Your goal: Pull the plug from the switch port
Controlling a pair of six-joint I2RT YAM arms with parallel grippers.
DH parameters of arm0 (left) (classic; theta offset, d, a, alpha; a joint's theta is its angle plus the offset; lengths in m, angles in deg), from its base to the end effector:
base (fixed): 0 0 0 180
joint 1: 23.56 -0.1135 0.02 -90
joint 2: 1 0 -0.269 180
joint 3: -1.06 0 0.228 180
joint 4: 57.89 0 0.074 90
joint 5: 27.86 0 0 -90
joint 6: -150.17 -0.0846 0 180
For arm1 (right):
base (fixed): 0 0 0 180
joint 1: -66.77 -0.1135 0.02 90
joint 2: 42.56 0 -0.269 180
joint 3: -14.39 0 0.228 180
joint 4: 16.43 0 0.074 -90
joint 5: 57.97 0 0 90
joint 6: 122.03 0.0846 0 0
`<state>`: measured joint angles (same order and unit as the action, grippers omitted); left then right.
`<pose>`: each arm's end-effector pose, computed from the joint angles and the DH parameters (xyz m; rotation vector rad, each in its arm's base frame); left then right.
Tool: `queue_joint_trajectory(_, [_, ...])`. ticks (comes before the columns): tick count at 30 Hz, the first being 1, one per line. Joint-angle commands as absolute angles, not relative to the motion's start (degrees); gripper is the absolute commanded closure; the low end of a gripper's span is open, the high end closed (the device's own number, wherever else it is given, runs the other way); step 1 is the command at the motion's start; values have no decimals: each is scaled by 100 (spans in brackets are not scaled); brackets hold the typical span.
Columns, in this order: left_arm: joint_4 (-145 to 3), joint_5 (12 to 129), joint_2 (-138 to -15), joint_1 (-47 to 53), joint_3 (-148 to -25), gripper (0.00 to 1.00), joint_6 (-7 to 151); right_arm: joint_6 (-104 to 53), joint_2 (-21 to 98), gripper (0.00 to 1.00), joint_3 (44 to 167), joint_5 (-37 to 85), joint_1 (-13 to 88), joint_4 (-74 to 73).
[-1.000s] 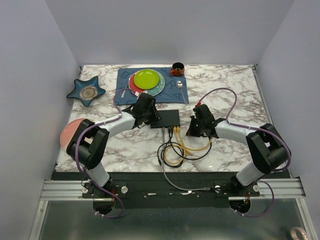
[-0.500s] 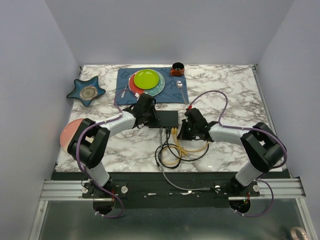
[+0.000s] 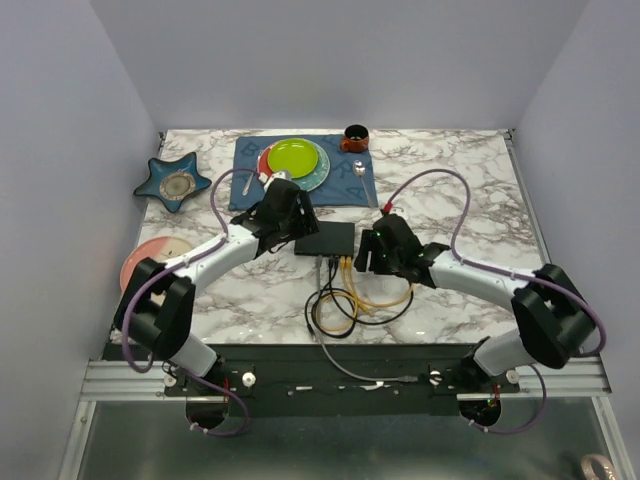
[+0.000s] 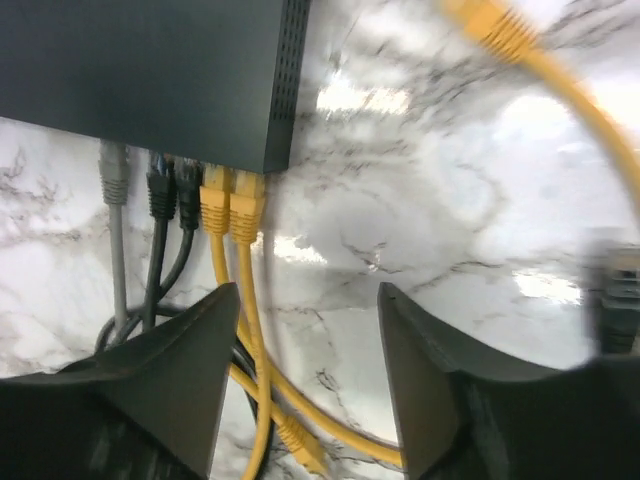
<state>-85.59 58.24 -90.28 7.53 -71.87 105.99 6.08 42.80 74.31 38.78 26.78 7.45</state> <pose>0.3021 -0.1754 0.2082 -0.3438 2.3882 -0.5718 0.2417 0.1898 0.1638 0.0135 2.4800 0.4655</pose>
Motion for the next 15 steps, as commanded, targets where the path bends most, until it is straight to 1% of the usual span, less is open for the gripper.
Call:
queue_joint_trajectory(1, [-8255, 5178, -8274, 729, -7010, 1, 10499, -126, 3628, 0, 7631, 5698, 2643, 1394])
queue_joint_trajectory(6, [-8448, 5247, -8265, 598, -7167, 1, 10753, -416, 3067, 0, 7772, 6253, 2643, 1448])
queue_joint_trajectory(8, [-8457, 5073, -8221, 580, -7168, 1, 10876, -425, 2847, 0, 7746, 6341, 2643, 1369])
queue_joint_trajectory(11, [-8352, 4712, -8107, 580, -7063, 1, 11157, -855, 2407, 0, 7483, 6236, 2643, 597])
queue_joint_trajectory(14, [-7984, 4326, -7897, 571, -6773, 1, 11395, -1488, 2327, 0, 7114, 5982, 2643, -641])
queue_joint_trajectory(15, [-7922, 4281, -7835, 554, -6650, 1, 11483, -1559, 2336, 0, 7113, 5989, 2651, -653])
